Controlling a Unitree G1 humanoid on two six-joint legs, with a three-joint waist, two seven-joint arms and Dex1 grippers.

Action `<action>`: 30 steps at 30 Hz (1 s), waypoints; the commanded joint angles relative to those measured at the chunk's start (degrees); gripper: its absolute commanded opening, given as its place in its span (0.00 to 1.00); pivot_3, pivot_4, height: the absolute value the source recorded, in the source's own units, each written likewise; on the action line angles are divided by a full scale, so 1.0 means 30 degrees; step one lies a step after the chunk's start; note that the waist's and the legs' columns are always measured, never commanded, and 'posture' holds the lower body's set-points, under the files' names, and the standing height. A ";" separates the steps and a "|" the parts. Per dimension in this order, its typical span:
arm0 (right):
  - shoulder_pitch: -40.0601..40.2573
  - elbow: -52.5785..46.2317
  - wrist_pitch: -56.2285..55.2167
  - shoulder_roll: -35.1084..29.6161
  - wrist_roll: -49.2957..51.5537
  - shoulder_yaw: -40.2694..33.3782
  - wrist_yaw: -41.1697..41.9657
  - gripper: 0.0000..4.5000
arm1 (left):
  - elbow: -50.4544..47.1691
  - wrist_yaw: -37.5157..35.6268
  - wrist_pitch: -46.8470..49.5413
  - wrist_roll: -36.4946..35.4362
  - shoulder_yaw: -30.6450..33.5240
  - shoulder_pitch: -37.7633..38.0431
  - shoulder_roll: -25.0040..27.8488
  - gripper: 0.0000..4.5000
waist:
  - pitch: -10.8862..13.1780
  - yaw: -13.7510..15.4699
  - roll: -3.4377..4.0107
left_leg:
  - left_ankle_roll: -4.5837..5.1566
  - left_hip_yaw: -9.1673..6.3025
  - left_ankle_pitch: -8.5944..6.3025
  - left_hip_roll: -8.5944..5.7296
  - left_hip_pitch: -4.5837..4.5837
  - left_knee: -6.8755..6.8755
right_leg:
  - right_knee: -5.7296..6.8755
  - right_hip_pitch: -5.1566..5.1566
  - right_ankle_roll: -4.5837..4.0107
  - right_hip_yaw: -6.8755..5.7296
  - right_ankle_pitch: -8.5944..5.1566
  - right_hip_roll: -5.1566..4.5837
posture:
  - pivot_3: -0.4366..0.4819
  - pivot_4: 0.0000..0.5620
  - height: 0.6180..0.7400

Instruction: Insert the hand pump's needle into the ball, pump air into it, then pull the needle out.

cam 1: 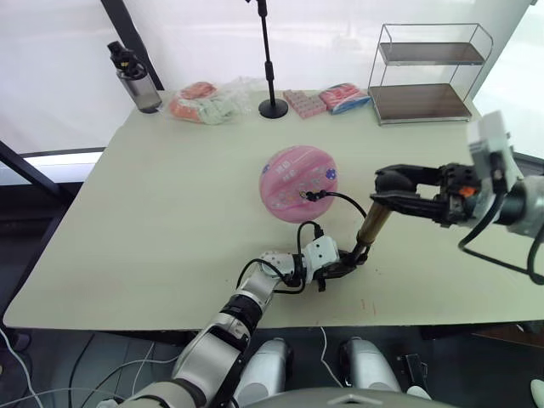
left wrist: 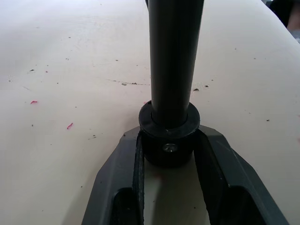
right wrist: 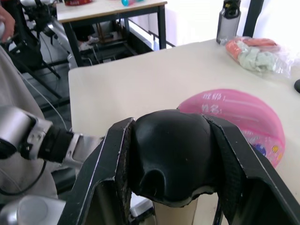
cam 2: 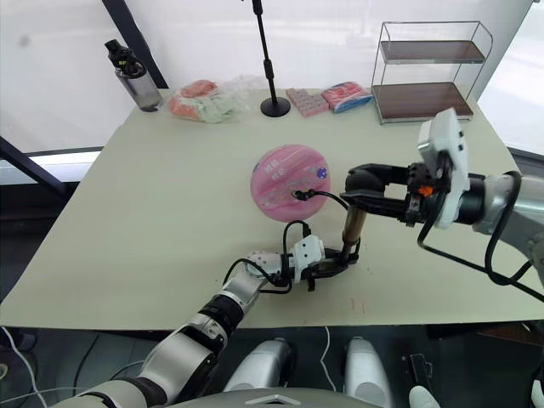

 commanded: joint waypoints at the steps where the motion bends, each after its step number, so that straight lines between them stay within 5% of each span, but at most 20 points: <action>1: 0.1112 0.0659 -0.0234 0.0334 -0.1884 0.1556 0.0164 0.38 | 0.1084 -0.0114 0.0370 0.0525 -0.0307 0.0798 0.0298 0.24 | -0.0021 -0.0041 0.0022 | 0.0000 -0.0001 0.0000 0.0000 -0.0001 0.0001 | 0.0000 0.0000 -0.0002 0.0000 0.0001 -0.0001 | 0.48 0.27 1.00; 17: 0.4521 0.3440 -0.4708 0.3223 -0.8746 0.5450 0.0324 0.38 | 0.1315 0.0036 0.0300 0.0647 -0.0214 0.0684 0.0244 0.24 | -0.0259 -0.0158 0.0038 | -0.0001 -0.0015 0.0000 -0.0004 0.0032 -0.0003 | 0.0000 0.0026 0.0003 -0.0001 -0.0002 0.0014 | 0.48 0.27 1.00; 30: 0.0493 0.1091 -0.0839 0.1804 -0.3047 0.0572 0.0748 0.38 | 0.1511 -0.0014 0.0140 0.0649 -0.0226 0.0502 0.0317 0.24 | -0.0167 -0.0082 0.0048 | -0.0002 -0.0031 0.0000 -0.0009 -0.0010 -0.0001 | -0.0005 0.0001 -0.0057 -0.0007 0.0033 0.0006 | 0.48 0.27 1.00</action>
